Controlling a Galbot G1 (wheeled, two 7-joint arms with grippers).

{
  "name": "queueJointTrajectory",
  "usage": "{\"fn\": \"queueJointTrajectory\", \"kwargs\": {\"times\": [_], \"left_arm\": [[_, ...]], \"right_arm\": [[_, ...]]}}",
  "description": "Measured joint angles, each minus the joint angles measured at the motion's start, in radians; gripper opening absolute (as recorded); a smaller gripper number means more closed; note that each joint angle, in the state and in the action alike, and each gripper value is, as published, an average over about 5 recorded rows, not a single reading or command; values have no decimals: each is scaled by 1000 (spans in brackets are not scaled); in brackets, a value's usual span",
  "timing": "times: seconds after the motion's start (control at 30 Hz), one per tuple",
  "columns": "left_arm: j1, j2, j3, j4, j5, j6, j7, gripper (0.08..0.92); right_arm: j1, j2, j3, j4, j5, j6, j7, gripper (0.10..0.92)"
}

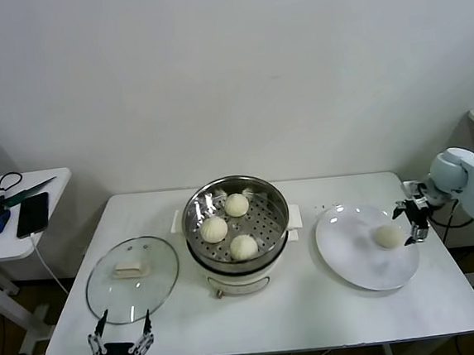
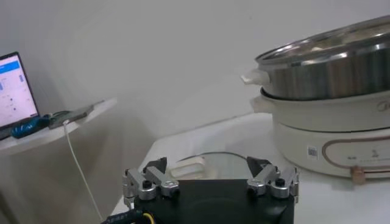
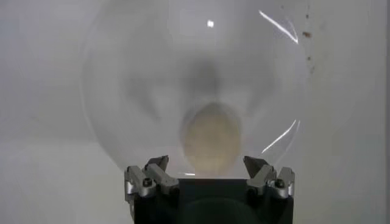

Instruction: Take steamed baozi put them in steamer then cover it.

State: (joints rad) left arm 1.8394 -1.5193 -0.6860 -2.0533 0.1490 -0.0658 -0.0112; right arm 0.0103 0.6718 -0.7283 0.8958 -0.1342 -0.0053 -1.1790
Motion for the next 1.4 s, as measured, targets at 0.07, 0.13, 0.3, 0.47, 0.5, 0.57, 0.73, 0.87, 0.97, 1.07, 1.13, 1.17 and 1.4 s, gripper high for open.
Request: {"fn": "queueJointTrajectory", "kwargs": {"times": [0.07,0.13,0.3,0.47,0.5,0.57,0.73,0.87,0.97,1.07,1.13,1.17,1.4], "left_arm": [[0,0,-2,2,0,-1,-2,823],[0,0,-3,3,0,-1,-4,823],[-3,0,-7,8,1,-2,-5,823],[-8,0,-11,14,1,-1,-6,823],[-9,0,-12,15,1,-1,-6,823],[-12,0,-13,17,1,0,-6,823],[-20,0,-14,24,0,3,-6,823],[-23,1,-11,24,0,5,-6,823],[-23,1,-11,24,0,5,-6,823],[-21,1,-11,23,1,5,-6,823],[-18,1,-11,22,2,5,-6,823],[-16,1,-11,21,2,5,-6,823],[-7,1,-9,17,3,2,-6,823]], "right_arm": [[-7,16,14,-22,-13,6,0,823],[-13,35,27,-46,-27,13,0,823],[-22,84,53,-109,-60,30,0,823],[-30,129,63,-163,-91,46,-4,823],[-31,136,64,-173,-96,49,-4,823],[-33,149,66,-191,-106,57,-5,823],[-36,174,75,-227,-125,72,-7,823],[-34,187,79,-246,-133,80,-8,818],[-30,193,79,-255,-137,83,-11,792],[-26,197,77,-262,-140,84,-13,748],[-22,197,74,-264,-139,83,-14,723],[-19,197,71,-264,-138,82,-15,712],[27,181,19,-233,-93,59,-19,680]]}}
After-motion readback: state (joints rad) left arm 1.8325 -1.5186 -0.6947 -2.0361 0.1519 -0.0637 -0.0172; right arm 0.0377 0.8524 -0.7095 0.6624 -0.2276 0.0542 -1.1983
